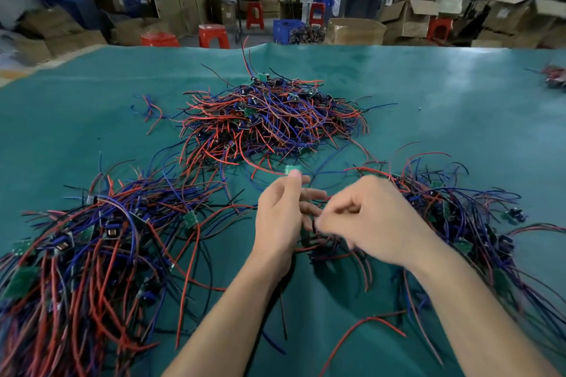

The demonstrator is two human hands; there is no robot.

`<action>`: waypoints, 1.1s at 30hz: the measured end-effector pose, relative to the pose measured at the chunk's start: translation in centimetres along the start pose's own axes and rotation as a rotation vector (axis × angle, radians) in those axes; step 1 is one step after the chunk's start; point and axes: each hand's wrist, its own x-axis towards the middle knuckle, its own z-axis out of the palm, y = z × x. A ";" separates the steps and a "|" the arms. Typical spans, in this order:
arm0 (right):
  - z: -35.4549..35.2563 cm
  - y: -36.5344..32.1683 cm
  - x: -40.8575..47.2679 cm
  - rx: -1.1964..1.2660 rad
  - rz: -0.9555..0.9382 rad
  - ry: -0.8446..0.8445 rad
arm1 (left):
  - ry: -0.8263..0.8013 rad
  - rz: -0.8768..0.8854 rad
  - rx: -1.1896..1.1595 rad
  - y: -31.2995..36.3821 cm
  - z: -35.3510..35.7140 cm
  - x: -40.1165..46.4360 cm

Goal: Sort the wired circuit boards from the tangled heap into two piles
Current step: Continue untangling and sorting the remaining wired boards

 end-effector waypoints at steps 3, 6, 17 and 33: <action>0.4 0.1 -0.5 0.195 0.002 -0.178 | -0.029 -0.001 0.066 -0.1 -0.1 -0.1; 0.5 0.5 -0.6 0.241 -0.026 -0.326 | -0.082 0.003 0.100 -0.1 -0.3 -0.3; 1.8 3.3 0.8 0.569 0.197 0.310 | -0.235 0.176 0.202 -0.1 -0.1 -0.9; 2.6 2.6 0.5 0.345 -0.075 0.374 | -0.127 0.040 0.006 -0.1 0.0 -0.3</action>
